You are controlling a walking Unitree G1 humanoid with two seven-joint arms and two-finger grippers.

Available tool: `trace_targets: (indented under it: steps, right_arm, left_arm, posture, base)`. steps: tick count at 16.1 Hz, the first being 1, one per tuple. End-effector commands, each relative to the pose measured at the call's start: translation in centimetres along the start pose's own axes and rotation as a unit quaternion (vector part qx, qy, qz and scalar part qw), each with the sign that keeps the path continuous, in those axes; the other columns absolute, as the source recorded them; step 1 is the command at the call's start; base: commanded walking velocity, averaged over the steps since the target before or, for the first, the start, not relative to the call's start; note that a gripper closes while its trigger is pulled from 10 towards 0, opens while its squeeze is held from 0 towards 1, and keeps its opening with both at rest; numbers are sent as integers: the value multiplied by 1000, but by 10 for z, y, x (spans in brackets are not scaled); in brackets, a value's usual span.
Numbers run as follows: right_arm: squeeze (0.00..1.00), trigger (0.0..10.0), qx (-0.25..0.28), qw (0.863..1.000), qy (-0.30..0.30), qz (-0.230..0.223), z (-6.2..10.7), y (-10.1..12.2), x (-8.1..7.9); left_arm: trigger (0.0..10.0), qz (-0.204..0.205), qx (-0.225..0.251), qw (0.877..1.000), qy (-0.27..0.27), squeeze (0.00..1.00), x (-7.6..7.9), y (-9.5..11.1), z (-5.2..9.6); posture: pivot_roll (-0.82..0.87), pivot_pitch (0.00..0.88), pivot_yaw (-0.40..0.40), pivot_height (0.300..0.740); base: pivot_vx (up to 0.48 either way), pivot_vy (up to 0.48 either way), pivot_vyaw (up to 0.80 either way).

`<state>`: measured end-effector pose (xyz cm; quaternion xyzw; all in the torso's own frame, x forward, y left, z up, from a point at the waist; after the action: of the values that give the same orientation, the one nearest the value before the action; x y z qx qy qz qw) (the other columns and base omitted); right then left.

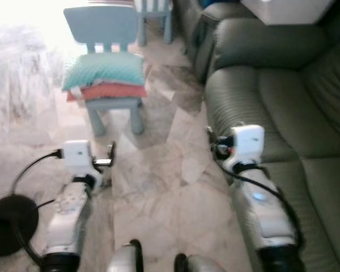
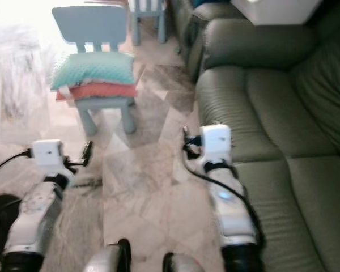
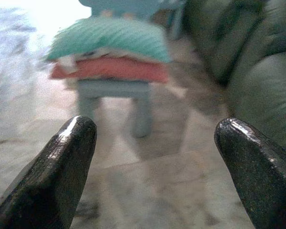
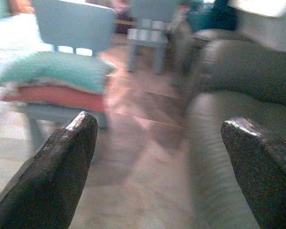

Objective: Move the pillow to the sofa

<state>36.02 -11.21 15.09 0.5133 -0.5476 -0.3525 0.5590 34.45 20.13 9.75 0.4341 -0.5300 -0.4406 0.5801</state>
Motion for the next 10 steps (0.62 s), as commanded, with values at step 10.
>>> trace_targets:
  steps: [10]
  right_arm:
    - [0,10000,-5,1000,-6,3,5,-5,6]
  left_arm:
    - [10000,-2,-8,1000,-3,0,4,-7,3]
  posture:
    - [-39,251,-30,740]
  base:
    - [476,0,0]
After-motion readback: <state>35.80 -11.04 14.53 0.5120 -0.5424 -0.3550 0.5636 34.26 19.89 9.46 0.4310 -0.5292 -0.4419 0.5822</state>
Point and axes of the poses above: a point about 5 cm out from each wrist's last joint towards the gripper, its own z axis pointing back from the gripper into the wrist, its own y axis along the axis of the wrist's last joint, x = y × z, the point moved 5 cm from there along -z, pointing out of the wrist towards the gripper, and after that the axes turned 9 degrees about z, right-handed, at the moved point
